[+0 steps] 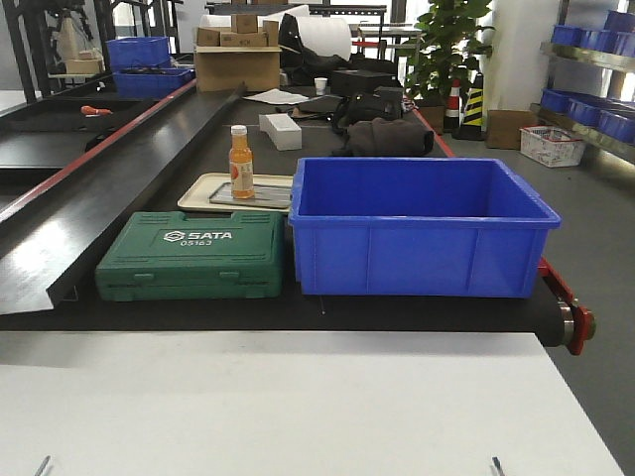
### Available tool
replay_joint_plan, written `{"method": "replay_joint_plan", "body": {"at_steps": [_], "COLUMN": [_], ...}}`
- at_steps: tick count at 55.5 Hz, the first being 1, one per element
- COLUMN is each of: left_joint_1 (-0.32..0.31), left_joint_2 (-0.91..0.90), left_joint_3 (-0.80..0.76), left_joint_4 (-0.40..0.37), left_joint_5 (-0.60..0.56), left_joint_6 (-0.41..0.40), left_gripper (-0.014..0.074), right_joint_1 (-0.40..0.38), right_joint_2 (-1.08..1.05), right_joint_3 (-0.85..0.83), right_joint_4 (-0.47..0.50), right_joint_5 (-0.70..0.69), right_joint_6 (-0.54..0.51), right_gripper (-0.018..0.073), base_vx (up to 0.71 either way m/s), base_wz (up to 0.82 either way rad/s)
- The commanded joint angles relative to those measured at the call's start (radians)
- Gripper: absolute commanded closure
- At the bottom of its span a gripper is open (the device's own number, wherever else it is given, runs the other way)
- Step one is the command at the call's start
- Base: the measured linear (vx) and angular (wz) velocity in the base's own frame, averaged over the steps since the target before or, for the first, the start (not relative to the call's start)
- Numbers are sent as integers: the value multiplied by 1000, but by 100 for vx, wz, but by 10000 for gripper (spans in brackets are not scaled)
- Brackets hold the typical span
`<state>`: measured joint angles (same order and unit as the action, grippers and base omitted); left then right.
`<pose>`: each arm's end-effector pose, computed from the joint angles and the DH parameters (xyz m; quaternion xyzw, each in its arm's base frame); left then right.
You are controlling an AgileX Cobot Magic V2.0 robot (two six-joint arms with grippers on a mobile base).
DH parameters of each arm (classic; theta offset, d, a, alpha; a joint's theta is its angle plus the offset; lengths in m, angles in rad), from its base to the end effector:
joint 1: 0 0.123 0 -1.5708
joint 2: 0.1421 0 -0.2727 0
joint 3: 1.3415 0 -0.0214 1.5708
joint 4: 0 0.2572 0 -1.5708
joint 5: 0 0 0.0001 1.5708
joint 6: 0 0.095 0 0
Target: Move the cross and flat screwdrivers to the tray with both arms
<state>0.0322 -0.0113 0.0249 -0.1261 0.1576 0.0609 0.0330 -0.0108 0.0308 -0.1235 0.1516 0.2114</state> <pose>0.0792 0.0007 0.1909 -0.0286 0.7352 -0.0179 0.6770 0.0795 0.0008 0.1893 0.0270 0.7354 0.0345 0.6762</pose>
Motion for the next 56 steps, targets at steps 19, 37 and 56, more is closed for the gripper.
{"method": "replay_joint_plan", "body": {"at_steps": [19,37,56], "left_joint_1": [-2,-2,-2], "left_joint_2": [-3,-3,13], "left_joint_3": [-25,-26,-149], "left_joint_4": [-2,-12,-12], "left_joint_5": [-184,-251,-307], "left_joint_6": [-4,-7,-7], "left_gripper": [602,602,598], "right_joint_1": [-4,-4,-4], "right_joint_2": [-5,-5,25], "right_joint_3": [7,7,-114], "right_joint_4": [-34,-34,-47], "right_joint_5": [-83,-130,-224], "right_joint_6": [-32,-32,-52], "right_gripper": [567,567,567], "base_vx": [0,0,0], "base_wz": [0,0,0]}}
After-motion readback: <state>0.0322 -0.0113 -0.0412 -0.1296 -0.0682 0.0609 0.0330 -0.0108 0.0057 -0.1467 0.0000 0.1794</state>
